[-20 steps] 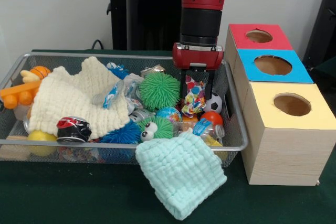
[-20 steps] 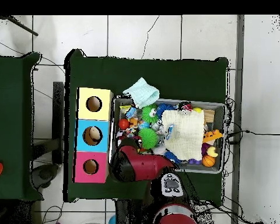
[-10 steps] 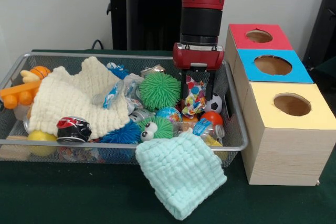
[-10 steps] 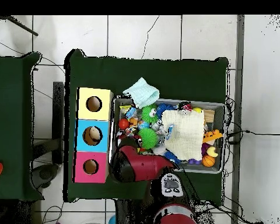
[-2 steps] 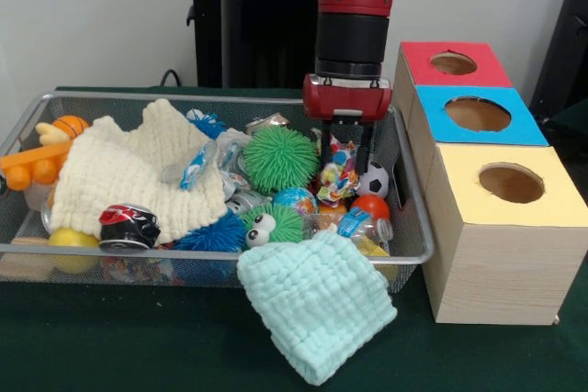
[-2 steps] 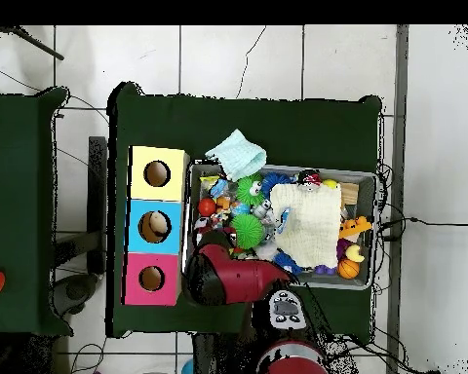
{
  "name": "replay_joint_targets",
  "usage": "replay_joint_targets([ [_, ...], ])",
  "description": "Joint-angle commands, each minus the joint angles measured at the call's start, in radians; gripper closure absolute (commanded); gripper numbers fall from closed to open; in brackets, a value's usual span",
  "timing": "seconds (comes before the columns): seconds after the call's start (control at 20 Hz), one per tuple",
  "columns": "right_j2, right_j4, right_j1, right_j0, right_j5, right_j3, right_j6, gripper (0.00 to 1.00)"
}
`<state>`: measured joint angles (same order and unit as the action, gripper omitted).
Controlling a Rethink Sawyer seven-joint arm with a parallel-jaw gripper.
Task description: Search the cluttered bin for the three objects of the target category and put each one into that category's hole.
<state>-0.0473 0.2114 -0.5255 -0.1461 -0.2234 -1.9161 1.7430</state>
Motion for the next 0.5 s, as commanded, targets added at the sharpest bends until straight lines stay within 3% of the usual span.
replay_joint_targets([
  [0.05,0.056,0.04,0.033,-0.045,-0.065,-0.024,0.172,1.0],
  [0.5,0.041,0.028,0.026,-0.027,-0.046,-0.021,0.162,1.0],
])
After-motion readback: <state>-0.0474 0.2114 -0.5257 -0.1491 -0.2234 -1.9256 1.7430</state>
